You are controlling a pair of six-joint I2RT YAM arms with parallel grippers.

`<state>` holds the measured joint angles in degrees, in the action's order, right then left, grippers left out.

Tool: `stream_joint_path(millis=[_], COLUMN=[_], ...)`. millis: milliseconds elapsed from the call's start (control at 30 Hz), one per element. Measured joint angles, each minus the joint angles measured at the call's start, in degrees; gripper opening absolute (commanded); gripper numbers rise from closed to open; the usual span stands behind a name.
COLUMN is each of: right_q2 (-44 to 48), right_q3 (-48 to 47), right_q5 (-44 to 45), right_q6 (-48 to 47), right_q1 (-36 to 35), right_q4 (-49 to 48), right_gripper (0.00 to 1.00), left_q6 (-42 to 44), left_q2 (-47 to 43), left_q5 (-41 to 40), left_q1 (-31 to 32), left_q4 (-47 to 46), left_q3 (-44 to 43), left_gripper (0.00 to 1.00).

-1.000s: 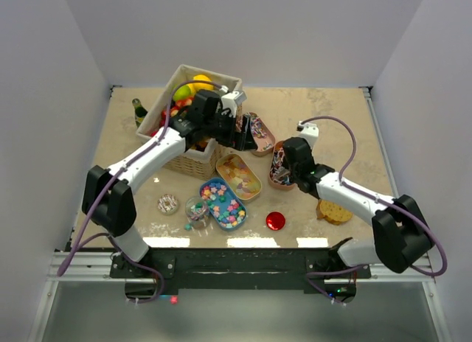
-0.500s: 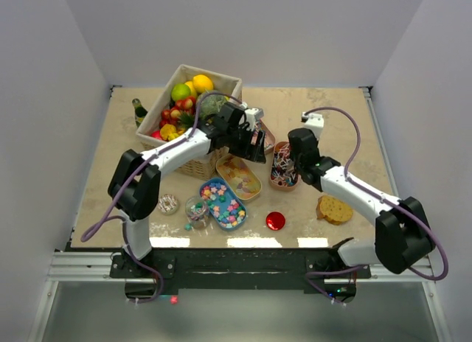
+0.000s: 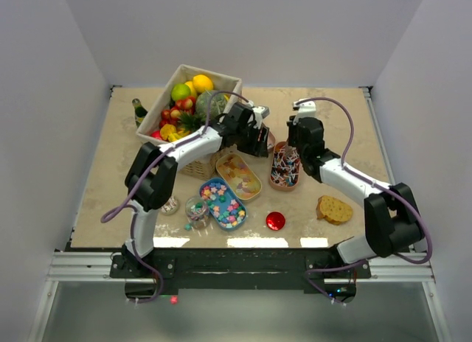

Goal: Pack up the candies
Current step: Scoop the fake candies from the storage box.

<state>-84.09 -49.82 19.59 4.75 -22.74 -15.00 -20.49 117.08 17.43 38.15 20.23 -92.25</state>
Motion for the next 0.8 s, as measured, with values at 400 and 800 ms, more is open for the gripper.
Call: stream_joint_path(millis=[400, 800], right_q2=[2.34, 0.90], right_q3=[4.90, 7.50], right_q5=[-10.21, -11.65], right_q6=[-9.31, -10.36], right_q1=[4.22, 5.53], right_q4=[-9.03, -9.49], right_gripper=[0.00, 0.00], left_q6=[0.00, -3.61], left_q2=[3.96, 6.45], left_q5=[-0.15, -0.66], left_q1=[1.75, 2.10], left_q4=[0.04, -0.90], left_q3=[-1.97, -2.05], left_gripper=[0.59, 0.59])
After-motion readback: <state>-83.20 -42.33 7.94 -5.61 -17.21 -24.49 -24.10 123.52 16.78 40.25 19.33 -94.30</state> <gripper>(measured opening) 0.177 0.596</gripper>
